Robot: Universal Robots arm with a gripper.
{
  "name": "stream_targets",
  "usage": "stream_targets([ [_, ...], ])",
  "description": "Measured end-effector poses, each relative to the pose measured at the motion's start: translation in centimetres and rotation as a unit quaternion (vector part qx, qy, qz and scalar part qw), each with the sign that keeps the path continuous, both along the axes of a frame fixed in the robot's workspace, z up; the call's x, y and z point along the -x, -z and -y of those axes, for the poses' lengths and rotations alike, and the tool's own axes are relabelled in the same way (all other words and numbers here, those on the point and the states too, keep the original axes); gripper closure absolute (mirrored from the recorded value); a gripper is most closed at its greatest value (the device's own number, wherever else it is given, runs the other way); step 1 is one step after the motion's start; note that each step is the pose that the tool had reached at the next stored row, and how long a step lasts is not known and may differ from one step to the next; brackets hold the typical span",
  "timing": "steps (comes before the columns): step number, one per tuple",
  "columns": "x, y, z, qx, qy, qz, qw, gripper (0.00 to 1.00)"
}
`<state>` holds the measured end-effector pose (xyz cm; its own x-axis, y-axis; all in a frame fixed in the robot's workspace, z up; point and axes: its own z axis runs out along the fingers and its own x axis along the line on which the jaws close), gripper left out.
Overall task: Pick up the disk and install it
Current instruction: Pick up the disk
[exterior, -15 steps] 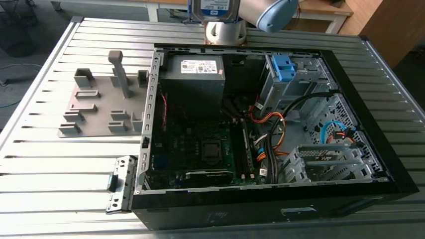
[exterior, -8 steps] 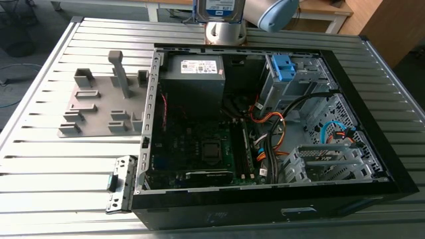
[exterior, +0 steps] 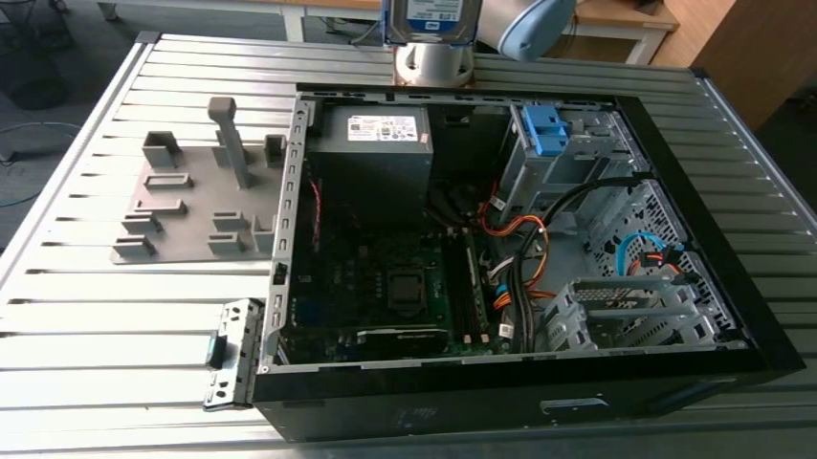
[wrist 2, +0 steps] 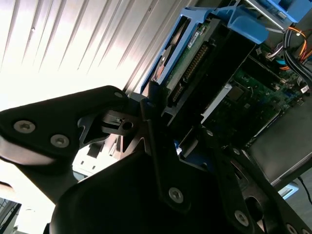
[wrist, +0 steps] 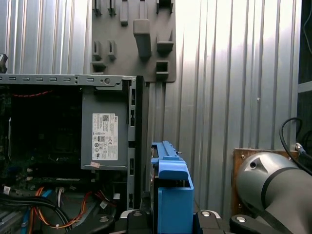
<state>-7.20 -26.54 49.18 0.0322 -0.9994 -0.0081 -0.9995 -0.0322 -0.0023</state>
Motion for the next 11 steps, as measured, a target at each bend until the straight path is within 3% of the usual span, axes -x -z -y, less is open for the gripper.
stream_targets([
  [5,-0.72,0.00,0.00,0.0000,0.000,-0.0001,1.00000,0.64],
  [11,-0.81,0.01,0.01,0.0000,0.000,0.0000,1.00000,0.64],
])
